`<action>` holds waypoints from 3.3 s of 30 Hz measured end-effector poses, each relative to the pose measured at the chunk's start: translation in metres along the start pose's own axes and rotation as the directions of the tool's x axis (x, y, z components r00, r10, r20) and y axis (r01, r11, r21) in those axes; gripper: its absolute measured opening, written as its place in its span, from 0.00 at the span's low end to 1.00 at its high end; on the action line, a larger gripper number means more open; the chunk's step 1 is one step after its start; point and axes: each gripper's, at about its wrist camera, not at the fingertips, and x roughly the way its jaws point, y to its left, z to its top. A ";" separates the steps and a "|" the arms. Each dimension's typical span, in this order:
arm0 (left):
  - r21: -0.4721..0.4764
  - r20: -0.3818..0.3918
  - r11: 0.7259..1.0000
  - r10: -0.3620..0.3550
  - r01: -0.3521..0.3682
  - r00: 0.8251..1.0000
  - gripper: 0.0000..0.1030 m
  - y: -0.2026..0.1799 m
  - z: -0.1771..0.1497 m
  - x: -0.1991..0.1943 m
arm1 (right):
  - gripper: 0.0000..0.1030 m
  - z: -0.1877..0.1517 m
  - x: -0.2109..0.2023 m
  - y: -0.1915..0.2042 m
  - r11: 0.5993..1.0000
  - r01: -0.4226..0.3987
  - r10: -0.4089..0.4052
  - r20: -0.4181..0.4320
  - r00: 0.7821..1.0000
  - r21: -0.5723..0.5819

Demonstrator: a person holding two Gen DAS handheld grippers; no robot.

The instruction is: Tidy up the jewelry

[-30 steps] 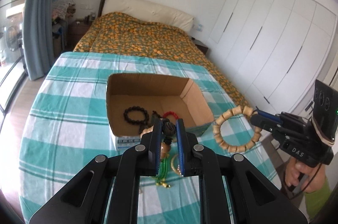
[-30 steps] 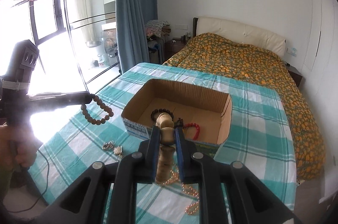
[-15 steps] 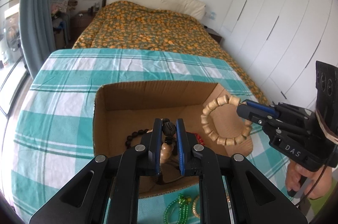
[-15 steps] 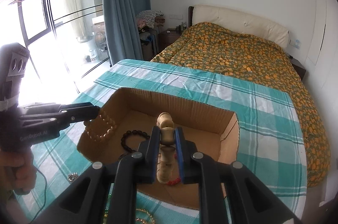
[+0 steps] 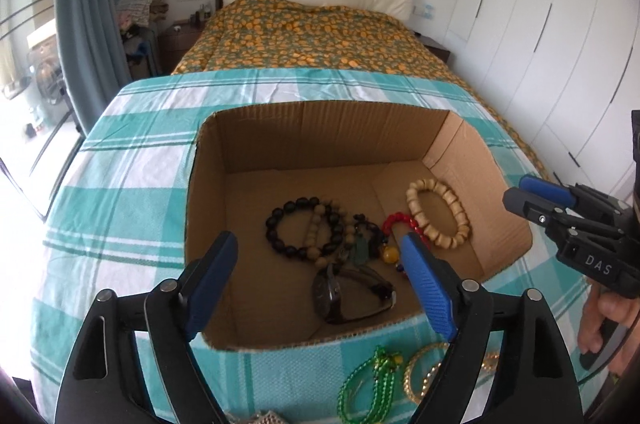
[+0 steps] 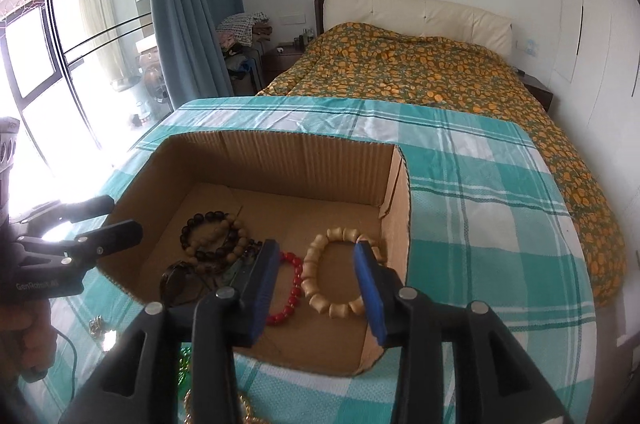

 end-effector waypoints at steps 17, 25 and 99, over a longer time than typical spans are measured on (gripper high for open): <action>-0.118 -0.007 0.993 0.025 -0.025 1.000 0.94 -0.015 -0.155 -0.110 | 0.53 -0.186 -0.111 0.014 0.994 0.091 -0.090 -0.013 0.996 0.058; -0.089 0.143 0.949 0.312 -0.301 0.939 0.96 0.037 -0.171 -0.223 | 0.53 -0.222 -0.148 0.001 0.983 0.152 -0.155 0.020 0.988 0.103; -0.047 -0.163 0.977 0.196 -0.206 0.967 1.00 0.034 -0.245 -0.091 | 0.69 -0.295 -0.142 0.026 0.971 0.221 -0.219 -0.034 0.975 0.086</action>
